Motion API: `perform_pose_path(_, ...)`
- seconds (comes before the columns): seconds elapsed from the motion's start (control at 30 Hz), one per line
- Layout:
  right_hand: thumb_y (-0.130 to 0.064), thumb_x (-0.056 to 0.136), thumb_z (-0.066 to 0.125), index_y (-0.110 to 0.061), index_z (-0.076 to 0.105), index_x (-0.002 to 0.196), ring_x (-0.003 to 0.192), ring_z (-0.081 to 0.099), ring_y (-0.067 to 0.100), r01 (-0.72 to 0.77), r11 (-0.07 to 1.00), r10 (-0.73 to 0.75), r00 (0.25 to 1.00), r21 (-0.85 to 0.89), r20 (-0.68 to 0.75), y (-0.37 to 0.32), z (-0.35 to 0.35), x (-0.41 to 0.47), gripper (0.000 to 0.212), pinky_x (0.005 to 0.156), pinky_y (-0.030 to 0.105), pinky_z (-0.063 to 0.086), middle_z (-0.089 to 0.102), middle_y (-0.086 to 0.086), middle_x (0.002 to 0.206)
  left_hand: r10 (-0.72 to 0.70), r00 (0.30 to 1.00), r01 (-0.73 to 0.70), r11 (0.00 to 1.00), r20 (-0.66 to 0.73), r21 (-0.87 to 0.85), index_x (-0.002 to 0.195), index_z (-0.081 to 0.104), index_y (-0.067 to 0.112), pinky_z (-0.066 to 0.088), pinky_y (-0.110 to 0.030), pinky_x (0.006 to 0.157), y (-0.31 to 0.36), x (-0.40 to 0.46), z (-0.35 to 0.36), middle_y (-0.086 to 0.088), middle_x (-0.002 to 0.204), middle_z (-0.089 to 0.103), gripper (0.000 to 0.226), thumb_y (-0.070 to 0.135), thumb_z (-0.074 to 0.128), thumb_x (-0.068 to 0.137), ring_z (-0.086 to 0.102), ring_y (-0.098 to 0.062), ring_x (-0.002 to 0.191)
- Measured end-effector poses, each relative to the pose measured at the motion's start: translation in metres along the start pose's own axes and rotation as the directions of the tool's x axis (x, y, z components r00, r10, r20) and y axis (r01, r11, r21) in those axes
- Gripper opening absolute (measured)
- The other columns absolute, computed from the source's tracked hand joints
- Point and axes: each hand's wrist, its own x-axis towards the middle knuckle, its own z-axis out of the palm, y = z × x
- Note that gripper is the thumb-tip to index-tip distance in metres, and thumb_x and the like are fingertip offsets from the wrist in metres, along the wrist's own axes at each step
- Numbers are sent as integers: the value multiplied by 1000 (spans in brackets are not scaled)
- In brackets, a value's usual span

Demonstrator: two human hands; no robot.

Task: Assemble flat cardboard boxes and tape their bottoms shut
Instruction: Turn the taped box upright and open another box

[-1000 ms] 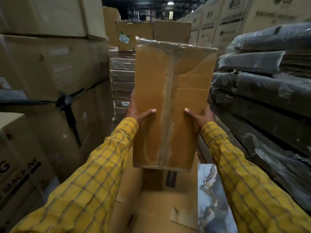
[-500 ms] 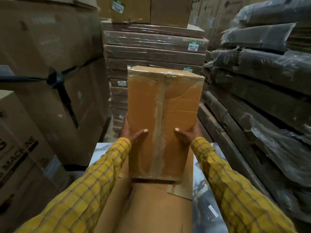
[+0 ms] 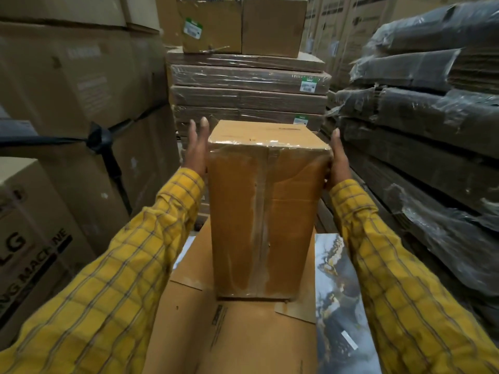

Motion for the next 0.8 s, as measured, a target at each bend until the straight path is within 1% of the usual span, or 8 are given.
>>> perform_pose_path(0.07, -73, 94, 41, -16, 70, 102, 68, 75, 18, -41, 995, 42, 999, -94, 15, -20, -1, -2, 65, 57, 29, 60, 76, 5, 80, -124, 992, 122, 991, 38, 58, 148, 41, 40, 35, -59, 111, -2, 35, -10, -4, 151, 48, 117, 106, 40, 51, 48, -32, 135)
perform_pose_path(0.1, -74, 93, 41, -16, 68, 100, 68, 74, 21, -71, 987, 73, 997, -146, 9, -26, -3, 3, 64, 56, 29, 58, 74, 6, 80, -172, 984, 163, 976, 50, 141, 149, 41, 33, 36, -58, 110, 2, 43, -12, -6, 152, 47, 130, 109, 39, 43, 48, -33, 135)
perform_pose_path(0.17, -77, 88, 47, -21, 65, 105, 84, 70, 24, -132, 960, 148, 988, -245, 49, -33, -3, 5, 61, 73, 39, 57, 70, 6, 98, -258, 964, 217, 903, 62, 370, 151, 40, 24, 34, -57, 112, 36, 12, -5, -10, 156, 39, 138, 109, 37, 42, 42, -37, 138)
perform_pose_path(0.23, -87, 75, 53, -24, 60, 130, 109, 65, 28, -214, 913, 231, 973, -347, 10, -36, -1, 7, 84, 93, 47, 54, 62, 4, 132, -275, 959, 196, 818, 67, 541, 155, 32, 15, 29, -55, 117, 49, -9, 6, -15, 161, 28, 121, 98, 35, 68, 34, -40, 143)
perform_pose_path(0.33, -91, 78, 40, -13, 36, 155, 144, 38, 36, -202, 746, 196, 977, -634, -81, -35, 10, 3, 109, 120, 48, 29, 33, 12, 161, -217, 975, 127, 682, 34, 720, 157, 18, 7, 25, -55, 117, 44, -30, 20, -21, 162, 22, 113, 89, 30, 80, 29, -43, 145)
perform_pose_path(0.53, -88, 85, 23, 4, 38, 151, 140, 41, 39, -89, 517, 41, 996, -851, -79, -26, 11, -15, 114, 113, 41, 34, 38, 22, 157, -147, 989, 104, 685, -3, 722, 156, 18, 8, 39, -57, 111, 30, -50, 17, -18, 157, 34, 131, 95, 48, 63, 38, -42, 140)
perform_pose_path(0.67, -93, 77, 33, 1, 40, 149, 135, 47, 39, -63, 550, -6, 997, -833, -80, -30, 3, -25, 119, 108, 44, 40, 44, 21, 153, -89, 996, 70, 744, -5, 664, 149, 32, 12, 47, -52, 103, 37, -70, 12, -14, 149, 46, 138, 99, 58, 46, 49, -38, 131)
perform_pose_path(0.8, -87, 77, 49, -4, 41, 146, 129, 52, 36, 13, 640, -165, 979, -768, -121, -33, -7, -38, 109, 102, 42, 45, 51, 18, 145, 76, 997, -47, 790, -22, 612, 152, 23, 11, 43, -46, 109, 52, -92, 16, -11, 150, 44, 128, 85, 69, 58, 45, -33, 134)
